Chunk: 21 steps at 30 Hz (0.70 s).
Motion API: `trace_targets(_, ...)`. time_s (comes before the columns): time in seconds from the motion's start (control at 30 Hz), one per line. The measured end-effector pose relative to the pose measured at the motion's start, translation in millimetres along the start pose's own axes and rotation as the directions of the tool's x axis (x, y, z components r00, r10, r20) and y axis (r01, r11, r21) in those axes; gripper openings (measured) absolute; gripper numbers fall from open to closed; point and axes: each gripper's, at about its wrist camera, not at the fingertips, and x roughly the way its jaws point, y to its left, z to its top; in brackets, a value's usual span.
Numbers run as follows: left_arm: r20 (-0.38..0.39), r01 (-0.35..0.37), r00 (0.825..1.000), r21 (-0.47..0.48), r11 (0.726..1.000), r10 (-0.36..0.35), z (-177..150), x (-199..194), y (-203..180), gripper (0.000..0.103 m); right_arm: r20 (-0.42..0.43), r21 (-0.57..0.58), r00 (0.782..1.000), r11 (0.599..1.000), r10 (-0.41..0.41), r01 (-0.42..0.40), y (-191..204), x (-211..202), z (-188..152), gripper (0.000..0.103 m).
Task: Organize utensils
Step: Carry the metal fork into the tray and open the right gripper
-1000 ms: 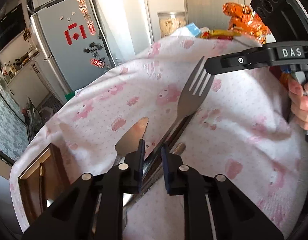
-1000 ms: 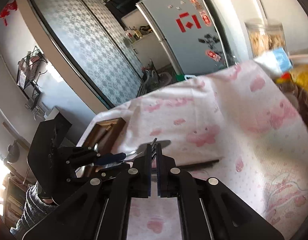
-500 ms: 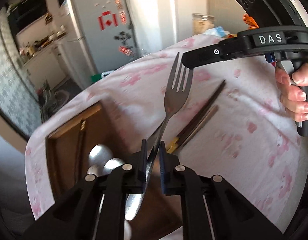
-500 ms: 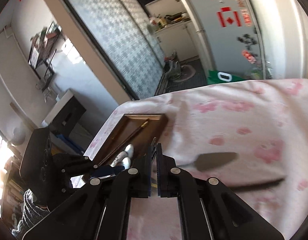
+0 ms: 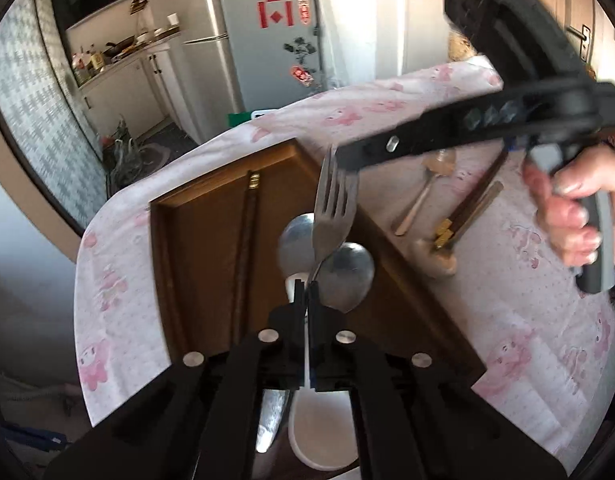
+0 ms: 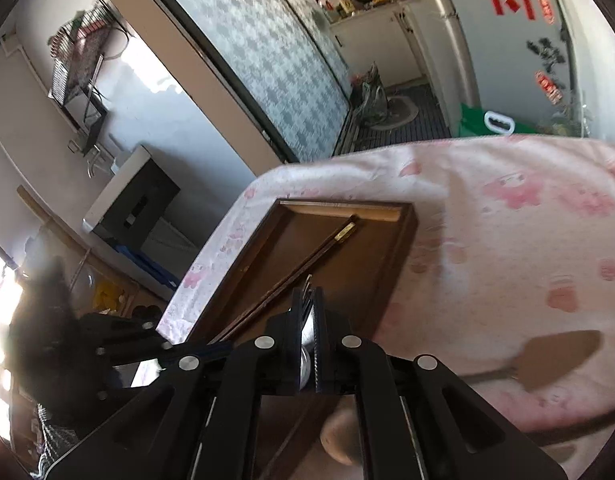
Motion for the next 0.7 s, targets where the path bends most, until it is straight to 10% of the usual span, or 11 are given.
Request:
trace_targets(0.33, -0.04, 0.006, 0.999, -0.039, 0.999, -0.007, -15.9, 12.7, 17.4, 0.005, -0.025, 0.007, 1.0, 1.0, -0.016, 0.016, 1.8, 43.9, -0.8, 0.009)
trace_targets(0.4, -0.042, 0.008, 0.999, -0.042, 0.999, -0.01, -17.5, 11.8, 17.8, 0.023, -0.03, 0.007, 0.999, 1.0, -0.01, 0.01, 4.6, 47.3, -0.8, 0.021)
trace_targets(0.47, -0.022, -0.009, 1.0, -0.041, 0.999, 0.008, -18.4, 6.1, 17.4, 0.047, -0.008, -0.002, 1.0, 1.0, -0.013, 0.013, 9.4, 38.2, -1.1, 0.054)
trace_targets(0.7, 0.059, 0.017, 0.998, -0.019, 1.0, -0.016, -14.7, -14.0, -1.4, 0.065, 0.05, -0.072, 0.995, 0.993, -0.085, 0.089, -6.7, -45.8, -8.3, 0.06)
